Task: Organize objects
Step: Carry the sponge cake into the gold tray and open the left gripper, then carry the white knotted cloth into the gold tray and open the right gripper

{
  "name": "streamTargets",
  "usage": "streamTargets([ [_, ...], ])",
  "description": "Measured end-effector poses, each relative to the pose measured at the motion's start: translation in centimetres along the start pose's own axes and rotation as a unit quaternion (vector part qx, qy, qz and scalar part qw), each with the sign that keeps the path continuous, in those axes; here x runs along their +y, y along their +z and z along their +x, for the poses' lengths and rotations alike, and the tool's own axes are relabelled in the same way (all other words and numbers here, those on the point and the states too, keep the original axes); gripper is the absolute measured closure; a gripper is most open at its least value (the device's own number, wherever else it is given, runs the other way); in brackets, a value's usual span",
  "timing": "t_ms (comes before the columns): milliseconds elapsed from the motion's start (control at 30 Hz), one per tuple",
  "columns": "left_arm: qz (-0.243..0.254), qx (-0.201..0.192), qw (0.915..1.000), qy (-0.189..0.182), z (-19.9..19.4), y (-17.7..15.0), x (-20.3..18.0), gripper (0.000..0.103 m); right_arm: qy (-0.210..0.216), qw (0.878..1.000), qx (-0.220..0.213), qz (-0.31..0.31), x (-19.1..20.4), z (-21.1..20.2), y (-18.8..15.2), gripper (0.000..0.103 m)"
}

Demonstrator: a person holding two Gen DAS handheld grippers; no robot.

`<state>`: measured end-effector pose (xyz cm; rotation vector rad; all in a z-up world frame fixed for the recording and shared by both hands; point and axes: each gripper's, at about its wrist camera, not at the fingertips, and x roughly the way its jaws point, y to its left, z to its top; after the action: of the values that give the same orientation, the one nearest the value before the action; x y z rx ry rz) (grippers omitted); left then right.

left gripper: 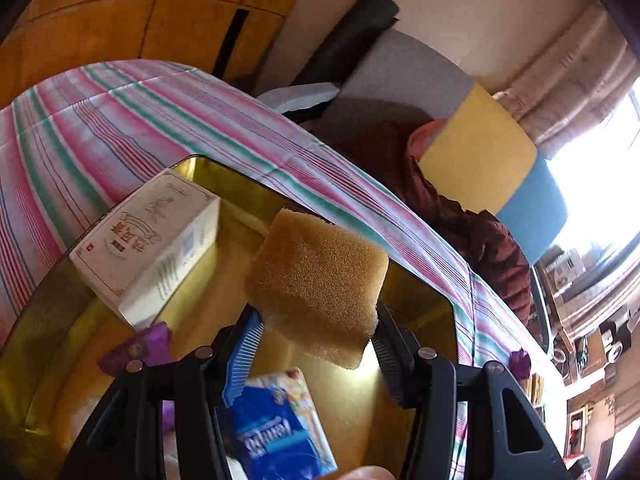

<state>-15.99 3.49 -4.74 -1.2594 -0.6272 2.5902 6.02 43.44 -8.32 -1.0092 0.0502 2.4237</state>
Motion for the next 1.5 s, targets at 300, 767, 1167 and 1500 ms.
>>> streamTargets([
  [300, -0.028, 0.039, 0.9986, 0.021, 2.5, 1.3, 1.8, 0.036, -0.004, 1.000, 0.003, -0.012, 0.5, 0.2, 0.0, 0.071],
  [767, -0.050, 0.024, 0.9959, -0.071, -2.3, -3.9, 3.0, 0.029, -0.004, 1.000, 0.005, -0.030, 1.1, 0.2, 0.0, 0.071],
  [1167, 0.005, 0.007, 0.9989, -0.047, -5.2, -8.1, 0.7, 0.029, 0.123, 0.991, 0.027, -0.045, 6.0, -2.3, 2.8, 0.071],
  [1500, -0.012, -0.005, 0.9993, -0.034, -5.9, -8.1, 1.1, 0.029, 0.246, 0.960, -0.003, -0.132, 18.5, -6.1, 8.0, 0.071],
])
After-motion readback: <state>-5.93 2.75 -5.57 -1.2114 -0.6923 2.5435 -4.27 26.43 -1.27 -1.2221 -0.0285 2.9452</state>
